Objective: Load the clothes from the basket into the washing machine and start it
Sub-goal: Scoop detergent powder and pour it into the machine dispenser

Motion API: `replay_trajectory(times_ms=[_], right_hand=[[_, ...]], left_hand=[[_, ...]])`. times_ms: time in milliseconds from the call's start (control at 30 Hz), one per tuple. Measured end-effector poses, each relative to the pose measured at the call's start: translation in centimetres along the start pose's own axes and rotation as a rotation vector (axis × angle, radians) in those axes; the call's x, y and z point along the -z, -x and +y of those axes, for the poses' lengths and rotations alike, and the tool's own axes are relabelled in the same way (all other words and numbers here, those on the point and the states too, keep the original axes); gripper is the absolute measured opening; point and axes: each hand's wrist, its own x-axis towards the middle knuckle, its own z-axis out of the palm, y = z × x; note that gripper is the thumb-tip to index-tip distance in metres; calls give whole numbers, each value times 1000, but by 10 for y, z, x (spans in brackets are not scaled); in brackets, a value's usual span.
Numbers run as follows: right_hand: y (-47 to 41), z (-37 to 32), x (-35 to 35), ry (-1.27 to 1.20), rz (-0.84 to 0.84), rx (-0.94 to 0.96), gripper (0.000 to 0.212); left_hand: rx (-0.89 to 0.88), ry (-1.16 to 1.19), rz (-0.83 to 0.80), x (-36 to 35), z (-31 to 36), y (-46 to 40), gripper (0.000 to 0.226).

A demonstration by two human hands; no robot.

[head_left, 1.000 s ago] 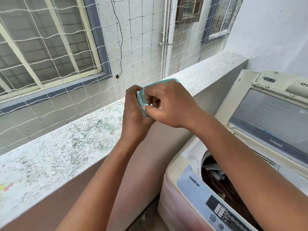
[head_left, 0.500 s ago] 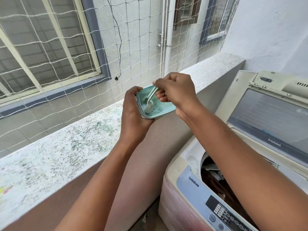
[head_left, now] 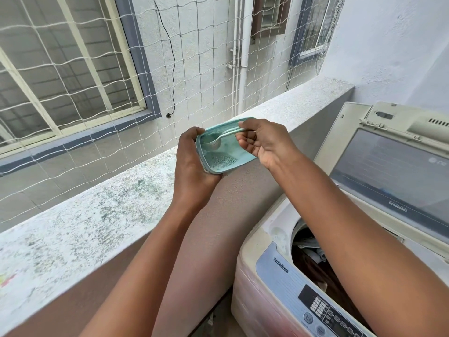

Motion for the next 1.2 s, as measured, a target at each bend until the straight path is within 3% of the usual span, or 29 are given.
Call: replay_trajectory(times_ms=[467,700,867,1200], right_hand=[[-1,-2,28,66,45,42,8],[-6,-9,45,371,125,302,12],[5,-19,33,603,19,511,11],[27,-25,-8,890,-161,733,10]], left_hand=[[22,17,28,0,-2,1,86],[0,39,3,1,-1,1,88],[-40,107,-27,4,0,1,89],[-73,132,-17,5,3,3,87]])
